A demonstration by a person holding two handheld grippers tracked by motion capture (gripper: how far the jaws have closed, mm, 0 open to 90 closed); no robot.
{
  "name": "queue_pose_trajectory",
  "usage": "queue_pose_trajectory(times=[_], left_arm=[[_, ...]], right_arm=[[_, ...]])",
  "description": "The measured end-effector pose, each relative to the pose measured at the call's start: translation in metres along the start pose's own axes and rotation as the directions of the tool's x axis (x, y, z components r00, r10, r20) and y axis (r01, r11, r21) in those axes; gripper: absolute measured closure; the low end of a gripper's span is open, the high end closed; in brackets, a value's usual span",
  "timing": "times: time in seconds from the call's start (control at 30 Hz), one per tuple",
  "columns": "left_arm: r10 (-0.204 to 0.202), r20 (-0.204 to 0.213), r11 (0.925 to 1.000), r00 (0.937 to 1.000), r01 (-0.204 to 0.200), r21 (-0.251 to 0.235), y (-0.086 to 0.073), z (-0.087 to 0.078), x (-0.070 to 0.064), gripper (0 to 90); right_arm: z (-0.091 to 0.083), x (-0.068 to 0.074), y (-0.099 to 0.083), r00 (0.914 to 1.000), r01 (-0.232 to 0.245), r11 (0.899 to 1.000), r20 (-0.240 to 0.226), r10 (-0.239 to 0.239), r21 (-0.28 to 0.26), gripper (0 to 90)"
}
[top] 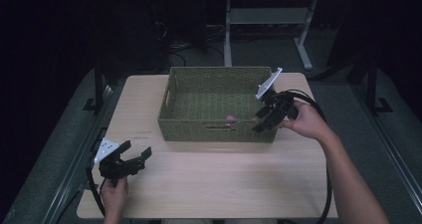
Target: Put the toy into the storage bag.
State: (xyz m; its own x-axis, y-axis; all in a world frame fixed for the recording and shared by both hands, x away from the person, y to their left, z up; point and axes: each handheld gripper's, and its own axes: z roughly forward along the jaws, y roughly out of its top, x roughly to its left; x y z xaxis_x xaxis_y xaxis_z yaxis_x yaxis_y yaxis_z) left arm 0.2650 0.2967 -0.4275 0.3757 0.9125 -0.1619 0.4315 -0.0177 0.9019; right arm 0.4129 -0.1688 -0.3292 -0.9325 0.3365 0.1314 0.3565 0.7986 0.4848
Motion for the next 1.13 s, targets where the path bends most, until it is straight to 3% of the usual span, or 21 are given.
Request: queue_pose_trajectory(times=[0.83, 1.13], left_arm=[[0.008, 0.002, 0.9999, 1.0, -0.008, 0.008, 0.0, 0.001, -0.002, 12.8], [0.013, 0.003, 0.9999, 0.9999, -0.013, 0.01, 0.0, 0.003, -0.003, 12.9]], right_arm=[[0.018, 0.028, -0.049, 0.9998, -0.02, 1.0, -0.002, 0.02, -0.017, 28.6], [0.028, 0.047, -0.075, 0.9994, -0.03, 0.999, 0.017, 0.03, -0.04, 27.3]])
